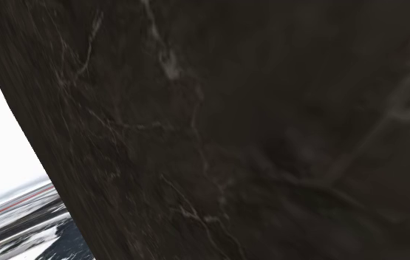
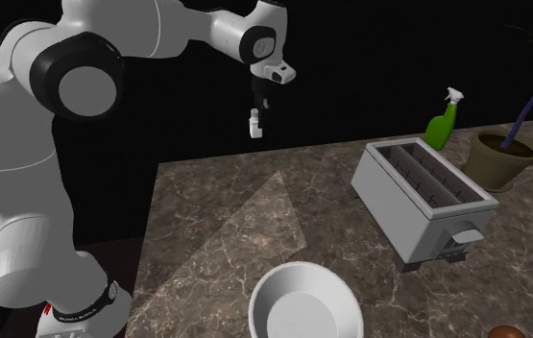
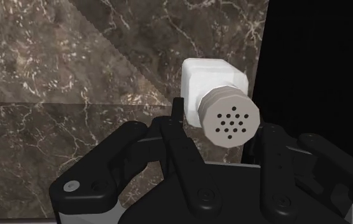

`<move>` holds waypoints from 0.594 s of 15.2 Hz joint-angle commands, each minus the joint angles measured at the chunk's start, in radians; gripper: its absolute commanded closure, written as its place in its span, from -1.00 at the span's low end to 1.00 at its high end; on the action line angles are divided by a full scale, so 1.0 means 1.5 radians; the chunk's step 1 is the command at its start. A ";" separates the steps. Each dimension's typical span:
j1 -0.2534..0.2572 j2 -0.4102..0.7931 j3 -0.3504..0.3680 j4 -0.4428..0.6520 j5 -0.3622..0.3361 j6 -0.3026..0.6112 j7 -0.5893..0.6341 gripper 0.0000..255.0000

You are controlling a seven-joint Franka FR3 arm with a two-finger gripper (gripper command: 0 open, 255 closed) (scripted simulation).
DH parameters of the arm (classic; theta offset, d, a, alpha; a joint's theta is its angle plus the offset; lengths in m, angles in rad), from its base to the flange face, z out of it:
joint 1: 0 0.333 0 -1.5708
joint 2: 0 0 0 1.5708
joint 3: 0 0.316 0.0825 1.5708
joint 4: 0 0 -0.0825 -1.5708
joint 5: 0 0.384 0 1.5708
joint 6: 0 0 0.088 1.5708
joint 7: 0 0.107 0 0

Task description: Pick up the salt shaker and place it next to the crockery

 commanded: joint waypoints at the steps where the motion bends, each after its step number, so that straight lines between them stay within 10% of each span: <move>1: 0.001 -0.002 0.001 0.016 0.000 -0.018 0.002 1.00; 9: -0.055 -0.152 -0.020 -0.157 0.056 0.004 -0.084 1.00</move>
